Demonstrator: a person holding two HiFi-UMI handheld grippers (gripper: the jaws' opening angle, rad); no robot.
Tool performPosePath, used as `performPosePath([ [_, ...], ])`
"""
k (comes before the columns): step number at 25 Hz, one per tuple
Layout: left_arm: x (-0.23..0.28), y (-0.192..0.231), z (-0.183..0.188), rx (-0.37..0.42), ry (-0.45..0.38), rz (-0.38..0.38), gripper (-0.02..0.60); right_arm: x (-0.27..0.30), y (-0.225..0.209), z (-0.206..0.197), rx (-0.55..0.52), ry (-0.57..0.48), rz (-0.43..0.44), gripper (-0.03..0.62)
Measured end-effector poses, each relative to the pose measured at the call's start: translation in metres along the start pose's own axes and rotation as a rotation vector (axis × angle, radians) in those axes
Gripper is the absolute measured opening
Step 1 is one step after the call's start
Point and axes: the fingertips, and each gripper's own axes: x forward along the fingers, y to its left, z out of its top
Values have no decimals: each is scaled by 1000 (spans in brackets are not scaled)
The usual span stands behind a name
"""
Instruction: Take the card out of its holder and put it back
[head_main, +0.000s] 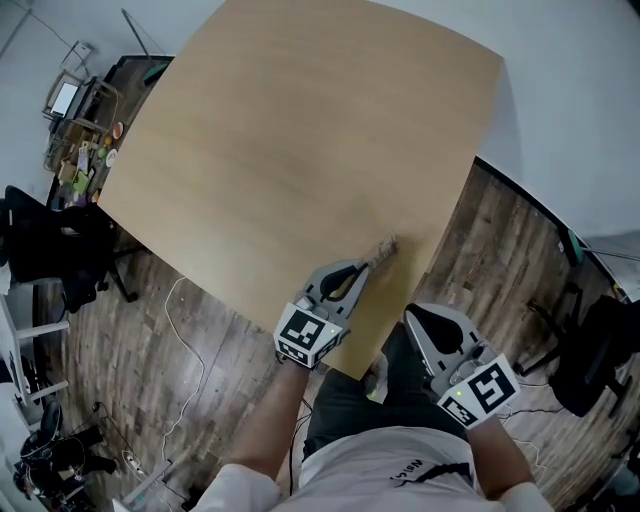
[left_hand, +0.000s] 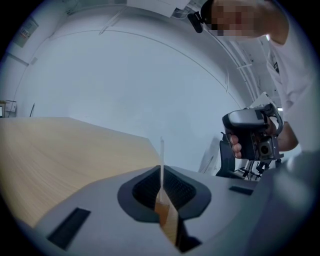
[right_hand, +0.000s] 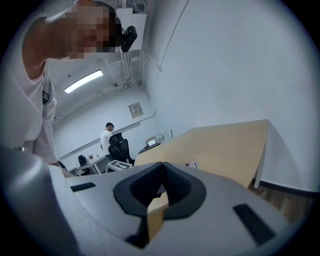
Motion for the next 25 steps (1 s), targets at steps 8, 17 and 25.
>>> performPosePath([
  [8,-9,-2,28,17,-30,10,25,-10,8,12,-3,-18,-4,14],
  [17,-28,-17,83,38,-79,27,25,-19,20,40,-16,-49,6,14],
  [25,-56,-48,145,30,-114,55,25,-28,27,69,-34,-35,-22,14],
])
